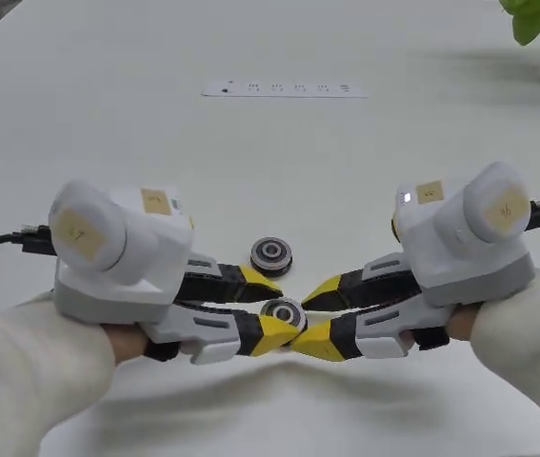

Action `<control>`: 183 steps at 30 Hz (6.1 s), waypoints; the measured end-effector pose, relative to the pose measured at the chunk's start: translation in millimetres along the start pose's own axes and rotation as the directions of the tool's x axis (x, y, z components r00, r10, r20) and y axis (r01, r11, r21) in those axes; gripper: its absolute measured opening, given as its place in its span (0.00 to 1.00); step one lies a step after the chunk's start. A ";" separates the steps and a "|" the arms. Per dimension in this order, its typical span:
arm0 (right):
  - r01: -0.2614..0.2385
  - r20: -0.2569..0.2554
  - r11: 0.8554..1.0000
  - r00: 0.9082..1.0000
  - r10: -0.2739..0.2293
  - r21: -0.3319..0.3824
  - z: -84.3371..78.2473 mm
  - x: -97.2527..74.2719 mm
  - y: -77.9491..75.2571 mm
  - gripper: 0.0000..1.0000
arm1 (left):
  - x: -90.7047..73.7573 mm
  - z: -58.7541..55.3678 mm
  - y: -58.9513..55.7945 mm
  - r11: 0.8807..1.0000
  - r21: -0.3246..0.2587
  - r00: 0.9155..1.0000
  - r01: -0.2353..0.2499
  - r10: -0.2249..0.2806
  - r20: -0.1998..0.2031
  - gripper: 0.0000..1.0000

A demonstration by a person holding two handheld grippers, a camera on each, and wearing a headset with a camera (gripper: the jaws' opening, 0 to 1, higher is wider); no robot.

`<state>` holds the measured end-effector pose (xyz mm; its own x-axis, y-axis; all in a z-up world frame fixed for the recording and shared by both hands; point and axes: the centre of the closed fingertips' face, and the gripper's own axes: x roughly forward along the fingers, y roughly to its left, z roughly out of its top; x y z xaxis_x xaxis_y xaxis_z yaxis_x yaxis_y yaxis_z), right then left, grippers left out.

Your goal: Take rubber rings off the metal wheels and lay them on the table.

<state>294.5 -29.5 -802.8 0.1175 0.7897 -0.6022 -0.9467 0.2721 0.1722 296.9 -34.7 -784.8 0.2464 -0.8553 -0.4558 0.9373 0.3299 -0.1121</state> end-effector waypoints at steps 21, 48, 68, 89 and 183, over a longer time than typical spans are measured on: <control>0.020 -0.035 0.999 0.999 -0.022 -0.034 -7.2 0.2 -4.4 0.14 | 1.4 -6.0 5.6 0.996 0.082 0.999 -0.020 0.022 -0.024 0.14; 0.034 -0.061 0.999 0.998 -0.034 -0.012 -10.1 0.0 -8.7 0.01 | 1.4 -5.6 6.6 0.997 0.073 0.999 -0.014 0.010 0.045 0.14; 0.030 -0.033 0.984 0.999 -0.024 0.174 -7.5 -6.0 -11.9 0.00 | 0.9 -6.1 5.0 0.996 0.085 0.999 -0.016 0.012 0.044 0.14; 0.001 0.021 0.947 1.000 -0.008 0.321 -0.2 -11.0 -9.7 0.00 | -0.2 -6.6 4.7 0.996 0.084 0.999 -0.013 0.009 0.052 0.14; -0.055 0.099 0.938 0.995 0.023 0.342 27.7 -14.8 3.6 0.00 | 0.4 -6.3 4.0 0.995 0.102 0.999 -0.024 0.019 0.043 0.13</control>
<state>297.7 -25.0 -771.6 0.1252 0.8463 -0.5178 -0.7920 0.3996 0.4615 299.2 -31.2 -791.0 0.2748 -0.8652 -0.4195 0.9515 0.3075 -0.0110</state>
